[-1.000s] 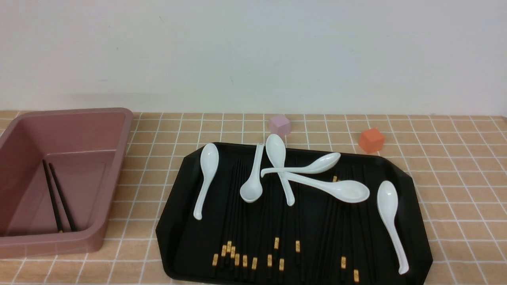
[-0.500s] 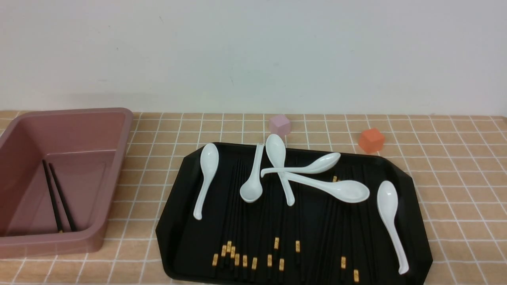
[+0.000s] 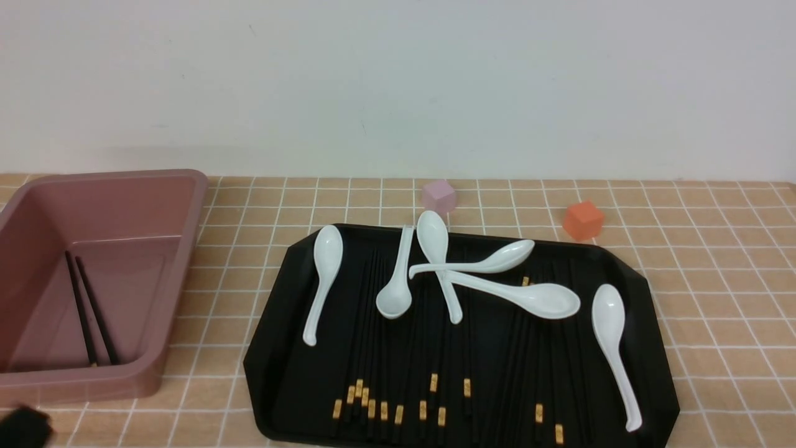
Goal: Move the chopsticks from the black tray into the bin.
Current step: Use the left arm to grab a pair of chopsticks
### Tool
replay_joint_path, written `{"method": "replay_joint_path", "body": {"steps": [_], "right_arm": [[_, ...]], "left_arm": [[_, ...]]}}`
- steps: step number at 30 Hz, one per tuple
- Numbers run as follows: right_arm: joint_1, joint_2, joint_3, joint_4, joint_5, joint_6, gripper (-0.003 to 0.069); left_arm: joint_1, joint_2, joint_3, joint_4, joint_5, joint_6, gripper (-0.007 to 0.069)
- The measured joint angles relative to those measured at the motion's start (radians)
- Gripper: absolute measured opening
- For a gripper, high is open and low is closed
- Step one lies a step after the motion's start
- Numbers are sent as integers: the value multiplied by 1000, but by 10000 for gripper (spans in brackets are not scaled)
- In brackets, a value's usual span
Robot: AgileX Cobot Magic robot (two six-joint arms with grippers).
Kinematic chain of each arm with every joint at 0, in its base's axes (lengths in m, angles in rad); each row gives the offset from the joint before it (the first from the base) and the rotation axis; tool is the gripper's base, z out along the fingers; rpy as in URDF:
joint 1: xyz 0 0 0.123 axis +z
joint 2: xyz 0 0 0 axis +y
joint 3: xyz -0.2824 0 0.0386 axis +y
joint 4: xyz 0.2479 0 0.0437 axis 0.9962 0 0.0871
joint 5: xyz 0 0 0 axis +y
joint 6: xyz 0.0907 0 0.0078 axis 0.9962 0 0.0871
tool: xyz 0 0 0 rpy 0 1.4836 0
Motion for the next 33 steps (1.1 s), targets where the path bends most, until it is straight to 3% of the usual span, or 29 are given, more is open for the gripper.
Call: {"method": "replay_joint_path", "body": {"steps": [3,6,13,16,19,21,25,33], "right_arm": [[0,0,0,0,0,0,240],[0,0,0,0,0,0,240],[0,0,0,0,0,0,240],[0,0,0,0,0,0,240],[0,0,0,0,0,0,240],[0,0,0,0,0,0,240],[0,0,0,0,0,0,240],[0,0,0,0,0,0,240]], "left_arm": [[0,57,-145,34,36,72,-13],[0,237,-314,92,164,118,-13],[-1,864,-721,312,750,230,-13],[-22,1143,-850,328,879,337,-13],[-89,1326,-913,331,891,369,-13],[-195,1484,-976,346,871,373,-13],[-316,1709,-1115,391,880,334,-13],[-362,1956,-1346,530,912,164,-5]]}}
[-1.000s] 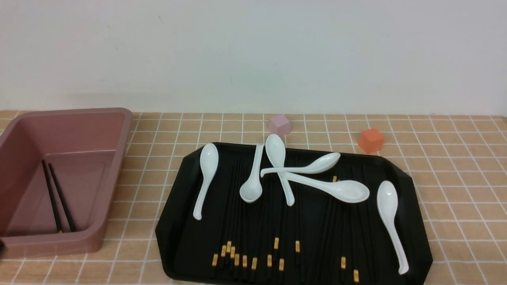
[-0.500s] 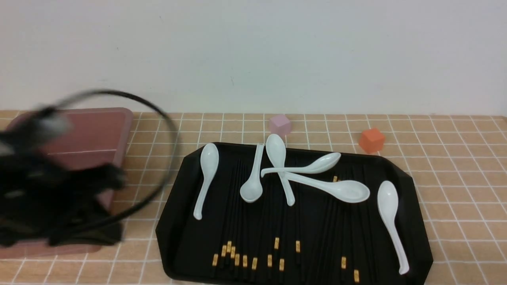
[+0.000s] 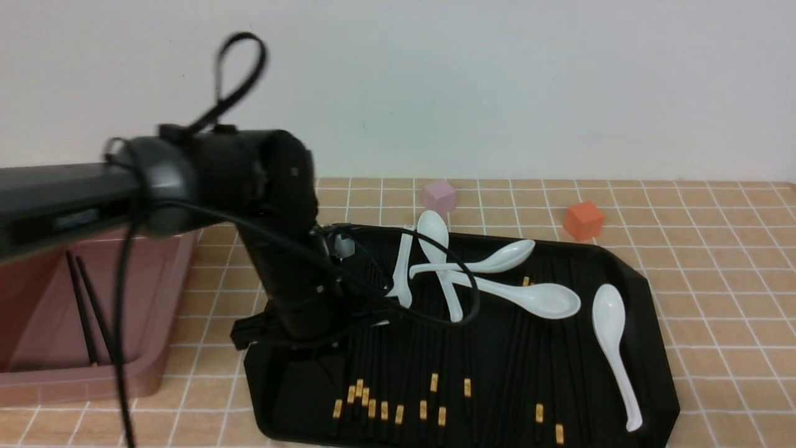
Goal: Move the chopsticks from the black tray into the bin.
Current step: Use the left arm to grab a pair of chopsticks
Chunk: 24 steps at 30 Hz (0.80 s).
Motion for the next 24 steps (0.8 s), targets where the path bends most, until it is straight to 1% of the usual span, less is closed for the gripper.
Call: {"method": "replay_joint_path", "body": {"steps": [4,8,10,11,15,18,24], "right_arm": [[0,0,0,0,0,0,240],[0,0,0,0,0,0,240],[0,0,0,0,0,0,240],[0,0,0,0,0,0,240],[0,0,0,0,0,0,240],[0,0,0,0,0,0,240],[0,0,0,0,0,0,240]], "left_arm": [[0,48,-31,32,-16,-42,37],[0,69,-36,39,-85,-66,120],[0,69,-36,43,-102,-68,143],[0,69,-39,45,-125,-69,174],[0,70,-39,51,-161,-87,223],[0,85,-40,66,-175,-131,242],[-1,119,-41,132,-176,-208,246]]}}
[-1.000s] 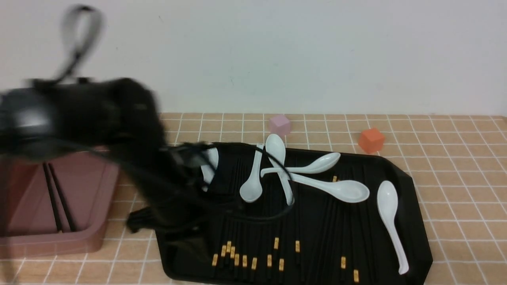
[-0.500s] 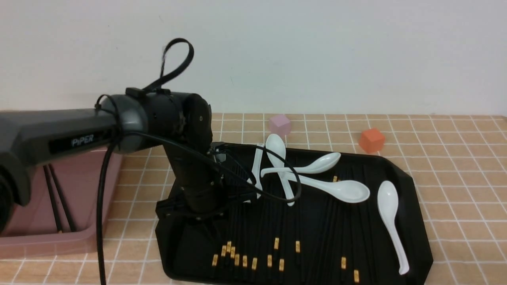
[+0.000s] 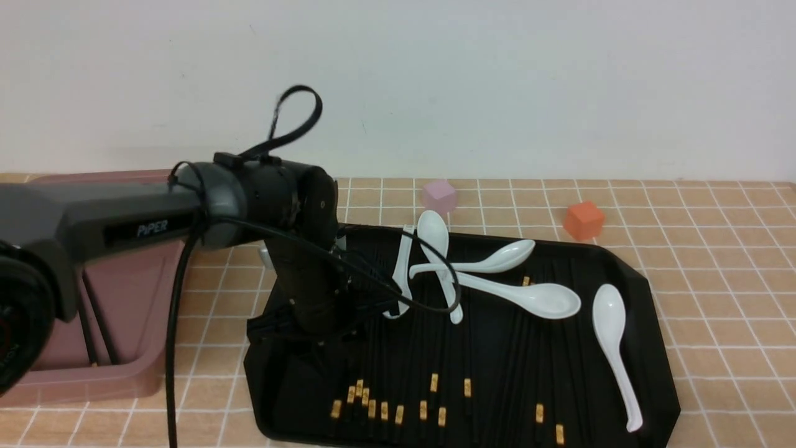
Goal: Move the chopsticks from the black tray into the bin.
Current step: Use the left arm to grab a pair of chopsticks
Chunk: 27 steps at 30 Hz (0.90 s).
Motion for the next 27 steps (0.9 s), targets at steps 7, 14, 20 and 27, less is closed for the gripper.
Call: {"method": "replay_joint_path", "body": {"steps": [7,14,20,27], "right_arm": [[0,0,0,0,0,0,240],[0,0,0,0,0,0,240],[0,0,0,0,0,0,240],[0,0,0,0,0,0,240]], "left_arm": [[0,0,0,8,-1,-10,245],[0,0,-7,-15,3,-11,245],[0,0,-19,-23,11,-15,245],[0,0,-19,-27,8,-47,245]]}}
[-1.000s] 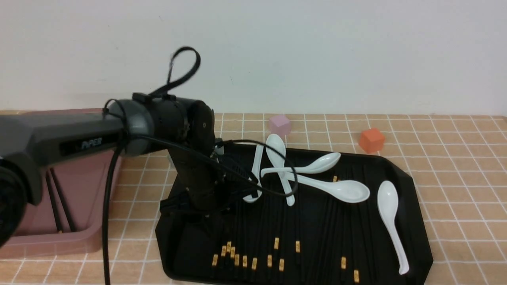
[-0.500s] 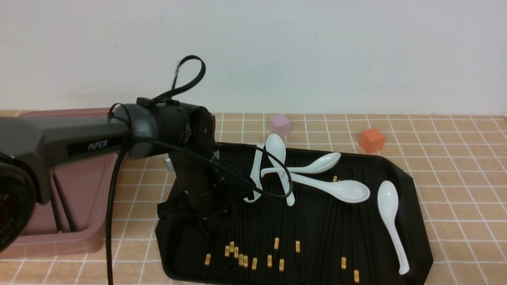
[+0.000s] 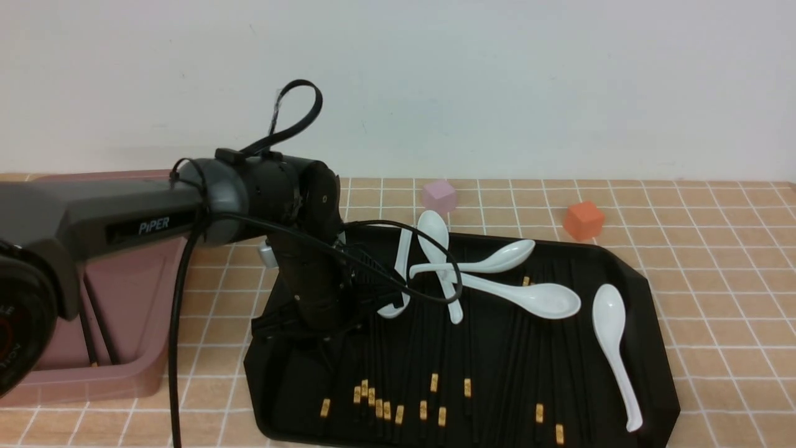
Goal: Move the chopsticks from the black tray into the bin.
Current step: Use the left arm to grab a pair of chopsticks
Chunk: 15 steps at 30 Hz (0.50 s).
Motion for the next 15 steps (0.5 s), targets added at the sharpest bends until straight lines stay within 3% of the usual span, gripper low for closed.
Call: {"method": "replay_joint_path", "body": {"steps": [15], "right_arm": [[0,0,0,0,0,0,240]], "left_arm": [[0,0,0,-2,-19,-95,245]]}}
